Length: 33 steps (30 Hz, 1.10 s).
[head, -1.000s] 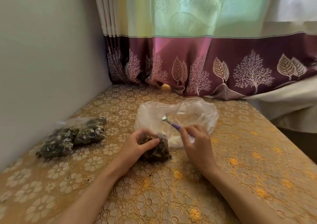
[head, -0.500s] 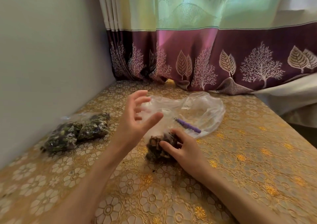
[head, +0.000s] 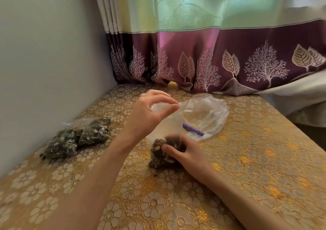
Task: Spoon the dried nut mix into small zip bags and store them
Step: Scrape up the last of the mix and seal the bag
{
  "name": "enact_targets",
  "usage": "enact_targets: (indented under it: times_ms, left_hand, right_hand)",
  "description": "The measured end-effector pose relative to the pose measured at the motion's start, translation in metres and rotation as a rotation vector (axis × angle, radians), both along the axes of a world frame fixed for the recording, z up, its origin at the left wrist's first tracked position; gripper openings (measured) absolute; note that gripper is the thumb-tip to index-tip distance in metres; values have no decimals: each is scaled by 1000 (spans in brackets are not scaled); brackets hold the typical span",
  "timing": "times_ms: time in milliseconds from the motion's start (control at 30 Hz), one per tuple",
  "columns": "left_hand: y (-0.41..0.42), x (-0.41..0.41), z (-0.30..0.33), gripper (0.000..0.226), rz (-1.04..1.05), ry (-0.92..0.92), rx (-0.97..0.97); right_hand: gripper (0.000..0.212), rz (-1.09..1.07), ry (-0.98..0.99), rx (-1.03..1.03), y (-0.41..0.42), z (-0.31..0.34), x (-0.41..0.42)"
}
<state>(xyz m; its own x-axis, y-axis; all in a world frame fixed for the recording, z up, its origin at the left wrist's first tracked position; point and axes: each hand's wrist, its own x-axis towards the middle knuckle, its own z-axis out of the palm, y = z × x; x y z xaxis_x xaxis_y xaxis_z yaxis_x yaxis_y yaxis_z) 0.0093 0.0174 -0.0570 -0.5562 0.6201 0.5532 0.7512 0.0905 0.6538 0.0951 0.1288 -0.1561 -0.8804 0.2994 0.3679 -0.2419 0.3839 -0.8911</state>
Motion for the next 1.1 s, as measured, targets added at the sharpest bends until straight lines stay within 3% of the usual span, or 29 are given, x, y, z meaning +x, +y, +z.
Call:
enact_targets:
  times_ms: [133, 200, 333, 400, 533, 633, 700, 800, 933, 1100]
  left_hand:
    - [-20, -16, -15, 102, -49, -308, -18]
    - [-30, -21, -31, 112, -118, -501, -71]
    - [-35, -20, -55, 48, -103, -554, -22]
    - [-34, -19, -56, 34, -97, -578, 66]
    - [-29, -13, -53, 31, -94, -605, 159]
    - [-27, -10, -54, 27, -31, -592, 247]
    - [-27, -9, -55, 21, 8, -628, 315]
    - [-27, -7, -54, 13, 48, -694, 366]
    - [-29, -7, -50, 13, 35, -697, 323]
    - [-31, -8, -43, 24, 39, -723, 252]
  right_hand:
    - [25, 26, 19, -148, 2, 1, 1]
    - [32, 34, 4, -237, 5, 1, -1]
    - [28, 105, 40, -479, 9, 1, -1]
    - [26, 112, 61, -538, 10, 3, 1]
    - [36, 36, 37, -411, 8, 4, 4]
    - [19, -63, 37, -277, 9, 2, 4]
    - [10, -81, 52, -325, 11, 2, 3]
    - [14, -18, 65, -475, 14, 6, 5]
    - [11, -66, 18, -349, 19, 14, 7]
    - [21, 91, -99, -477, 20, 32, 6]
